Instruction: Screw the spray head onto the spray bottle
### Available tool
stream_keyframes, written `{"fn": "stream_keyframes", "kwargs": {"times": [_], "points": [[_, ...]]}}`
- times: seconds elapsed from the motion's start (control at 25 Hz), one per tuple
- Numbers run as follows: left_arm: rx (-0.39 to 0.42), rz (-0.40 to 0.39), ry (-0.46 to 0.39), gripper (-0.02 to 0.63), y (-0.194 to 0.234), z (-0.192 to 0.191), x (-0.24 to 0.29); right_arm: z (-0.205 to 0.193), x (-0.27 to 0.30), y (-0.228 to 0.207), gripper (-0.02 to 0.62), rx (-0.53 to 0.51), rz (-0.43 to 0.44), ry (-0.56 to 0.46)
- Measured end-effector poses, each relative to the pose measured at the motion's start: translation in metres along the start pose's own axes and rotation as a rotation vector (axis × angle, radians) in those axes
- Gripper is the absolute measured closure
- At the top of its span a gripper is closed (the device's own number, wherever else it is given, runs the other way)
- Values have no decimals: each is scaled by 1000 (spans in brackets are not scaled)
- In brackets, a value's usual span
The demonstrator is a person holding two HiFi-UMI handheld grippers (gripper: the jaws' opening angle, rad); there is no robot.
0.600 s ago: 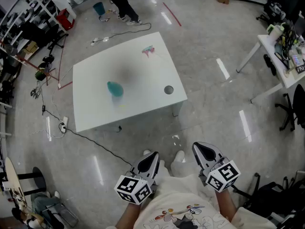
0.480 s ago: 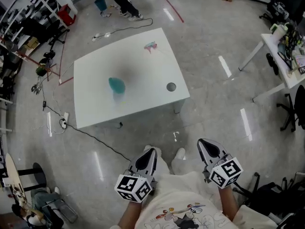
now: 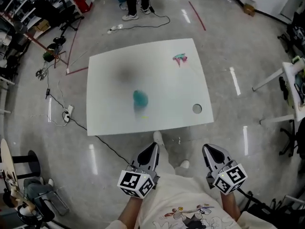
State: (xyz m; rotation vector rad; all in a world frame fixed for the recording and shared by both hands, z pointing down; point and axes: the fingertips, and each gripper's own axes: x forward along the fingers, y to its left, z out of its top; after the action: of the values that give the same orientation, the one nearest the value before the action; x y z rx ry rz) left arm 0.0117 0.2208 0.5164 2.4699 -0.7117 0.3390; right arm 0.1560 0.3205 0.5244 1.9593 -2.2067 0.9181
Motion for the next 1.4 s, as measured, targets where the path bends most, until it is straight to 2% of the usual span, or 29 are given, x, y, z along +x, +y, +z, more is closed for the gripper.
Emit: {"fn": "stream_keyframes", "kwargs": {"times": [0.16, 0.2, 0.28, 0.36, 0.4, 0.48, 0.56, 0.64, 0.72, 0.84, 0.96, 1.08, 1.16, 1.28, 1.4], "points": [[46, -44, -7, 596, 63, 48, 26, 50, 82, 23, 589, -61, 27, 4], [71, -41, 1, 562, 76, 57, 35, 65, 96, 23, 589, -69, 27, -6], [147, -17, 19, 406, 104, 66, 54, 89, 117, 20, 589, -82, 16, -21], [270, 29, 24, 272, 135, 64, 74, 100, 134, 16, 589, -93, 2, -19], [342, 61, 13, 228, 152, 59, 82, 101, 141, 14, 589, -96, -2, -11], [457, 132, -66, 209, 185, 51, 95, 97, 151, 10, 589, -101, -12, 14], [505, 166, -156, 208, 212, 42, 115, 95, 160, 1, 589, -109, -25, 44], [503, 142, -176, 203, 232, 32, 148, 99, 167, -11, 589, -114, -39, 72], [473, 118, -149, 183, 250, 23, 177, 103, 168, -17, 589, -123, -57, 97], [460, 118, -130, 175, 270, 14, 198, 106, 168, -20, 589, -134, -78, 114], [460, 90, -123, 172, 270, 15, 213, 103, 171, -23, 589, -122, -96, 116], [475, 38, -40, 166, 271, -8, 232, 101, 179, -22, 589, -115, -96, 115], [436, 28, 13, 164, 276, -21, 241, 104, 181, -19, 589, -109, -85, 109], [375, 47, 34, 164, 283, -23, 248, 106, 183, -15, 589, -97, -74, 105], [407, 44, 96, 166, 284, -27, 253, 106, 188, -9, 589, -94, -66, 105]]}}
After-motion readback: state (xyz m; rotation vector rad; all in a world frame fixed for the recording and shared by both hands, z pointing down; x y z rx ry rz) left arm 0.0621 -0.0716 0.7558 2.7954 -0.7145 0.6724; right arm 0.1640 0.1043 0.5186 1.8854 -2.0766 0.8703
